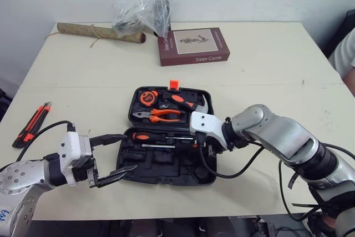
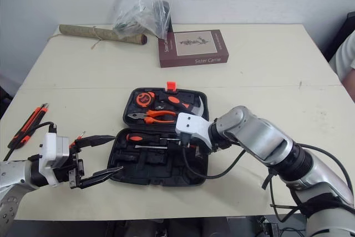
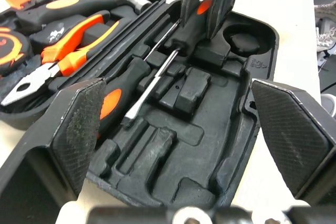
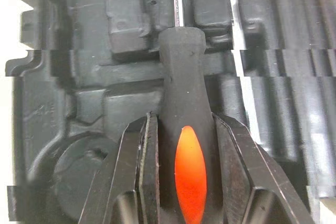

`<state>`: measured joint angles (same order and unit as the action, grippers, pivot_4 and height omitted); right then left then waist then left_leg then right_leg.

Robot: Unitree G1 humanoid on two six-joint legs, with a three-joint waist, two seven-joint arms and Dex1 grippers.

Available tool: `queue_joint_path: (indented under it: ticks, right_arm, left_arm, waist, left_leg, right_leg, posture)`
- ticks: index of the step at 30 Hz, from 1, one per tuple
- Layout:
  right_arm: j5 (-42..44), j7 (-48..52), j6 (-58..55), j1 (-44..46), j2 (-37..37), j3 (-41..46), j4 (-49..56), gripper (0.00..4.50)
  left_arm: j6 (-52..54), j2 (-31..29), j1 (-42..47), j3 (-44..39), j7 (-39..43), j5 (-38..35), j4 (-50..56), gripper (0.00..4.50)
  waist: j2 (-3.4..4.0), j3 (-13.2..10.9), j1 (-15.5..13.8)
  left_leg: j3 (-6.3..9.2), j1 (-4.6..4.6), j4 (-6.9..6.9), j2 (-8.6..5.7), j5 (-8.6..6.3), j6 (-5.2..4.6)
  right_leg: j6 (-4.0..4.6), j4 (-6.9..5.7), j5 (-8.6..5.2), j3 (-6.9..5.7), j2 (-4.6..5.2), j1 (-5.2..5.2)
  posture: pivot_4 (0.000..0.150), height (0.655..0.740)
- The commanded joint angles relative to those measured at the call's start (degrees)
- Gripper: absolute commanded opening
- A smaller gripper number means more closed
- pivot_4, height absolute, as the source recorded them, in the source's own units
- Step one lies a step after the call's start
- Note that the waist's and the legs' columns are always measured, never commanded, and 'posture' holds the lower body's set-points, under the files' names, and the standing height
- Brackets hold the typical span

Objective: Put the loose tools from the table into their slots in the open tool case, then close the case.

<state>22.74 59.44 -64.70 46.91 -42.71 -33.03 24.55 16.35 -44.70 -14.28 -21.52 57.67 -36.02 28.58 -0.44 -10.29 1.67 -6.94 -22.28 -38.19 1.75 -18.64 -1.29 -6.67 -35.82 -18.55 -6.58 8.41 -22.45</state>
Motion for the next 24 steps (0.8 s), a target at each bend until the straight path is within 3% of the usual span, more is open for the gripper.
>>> queue_joint_path:
  ticks: [1,2,4,7,8,10,16,20,24]
  right_arm:
    - [2.79,1.62,1.5,-0.4,0.11,4.35,1.71,1.06]
    - [1.8,0.6,2.82,-0.87,0.58,4.33,0.87,1.06]
    - [0.89,-0.45,3.69,-1.41,1.22,3.81,-0.1,2.09]
    - [-0.03,-1.12,4.08,-2.19,1.32,2.46,-0.31,3.13]
    - [-0.32,-1.29,4.2,-2.42,1.33,2.18,-0.37,3.72]
    - [-1.13,-1.77,4.46,-2.73,1.39,1.59,-0.64,4.47]
    - [-2.6,-1.49,6.45,-2.83,0.82,1.22,-0.62,4.47]
    - [4.82,4.36,9.71,-5.98,-0.76,9.39,2.44,4.47]
    - [5.59,7.07,22.59,-12.21,0.72,15.69,0.67,4.47]
  left_arm:
    - [-0.2,0.3,-0.18,-1.44,-0.05,-1.19,1.16,4.5]
    - [-0.23,0.4,-0.09,-1.34,-0.12,-1.19,1.07,4.5]
    - [-0.35,0.59,0.12,-1.02,-0.29,-1.04,0.93,4.5]
    - [-0.42,0.79,0.34,-0.7,-0.45,-0.82,0.86,4.5]
    - [-0.41,0.86,0.42,-0.65,-0.47,-0.74,0.84,4.5]
    - [-0.48,0.97,0.48,-0.64,-0.46,-0.61,0.8,4.5]
    - [-0.76,1.09,0.0,-0.98,-0.44,-0.44,1.05,4.5]
    - [-1.08,1.25,-0.67,-1.42,-0.46,-0.29,1.11,4.5]
    - [-1.91,1.7,-1.48,-2.17,-0.56,-0.06,0.89,4.5]
  waist:
    - [0.0,0.0,-0.02]
    - [0.0,0.0,0.0]
    - [0.0,0.0,0.02]
    - [0.0,0.0,-0.02]
    - [0.0,0.0,-0.02]
    - [0.0,0.0,0.0]
    - [0.0,0.0,0.01]
    - [0.0,0.0,-0.08]
    - [-0.02,0.01,-0.14]
  left_leg:
    - [0.0,0.0,0.0,0.0,0.0,0.0]
    - [0.0,0.0,0.0,0.0,0.0,-0.01]
    - [-0.01,0.01,-0.01,0.0,0.01,-0.01]
    - [0.0,0.0,0.0,0.0,0.01,-0.01]
    - [0.0,0.0,0.0,0.0,0.01,-0.01]
    - [-0.01,-0.01,-0.01,-0.02,0.01,-0.01]
    - [-0.01,0.0,-0.03,-0.01,0.03,-0.01]
    - [-0.01,-0.01,-0.02,-0.02,0.03,-0.02]
    - [0.02,0.0,-0.02,-0.04,0.02,-0.03]
  right_leg:
    - [0.0,0.0,0.0,0.0,0.0,0.0]
    - [0.0,0.0,0.0,0.0,0.01,0.0]
    - [0.0,-0.01,0.0,0.01,0.01,0.0]
    - [0.0,-0.02,0.0,0.0,0.0,0.0]
    - [0.0,-0.02,0.0,0.0,0.0,0.0]
    - [0.0,-0.02,0.0,0.0,-0.02,0.0]
    - [0.0,-0.04,0.0,0.0,-0.04,0.0]
    - [0.0,-0.03,0.0,0.0,-0.07,0.0]
    - [0.0,0.01,0.0,-0.05,-0.12,0.06]
  posture:
    - [0.15,0.74]
    - [0.15,0.74]
    - [0.15,0.74]
    - [0.15,0.74]
    - [0.15,0.74]
    - [0.15,0.74]
    - [0.15,0.74]
    - [0.15,0.74]
    - [0.15,0.74]
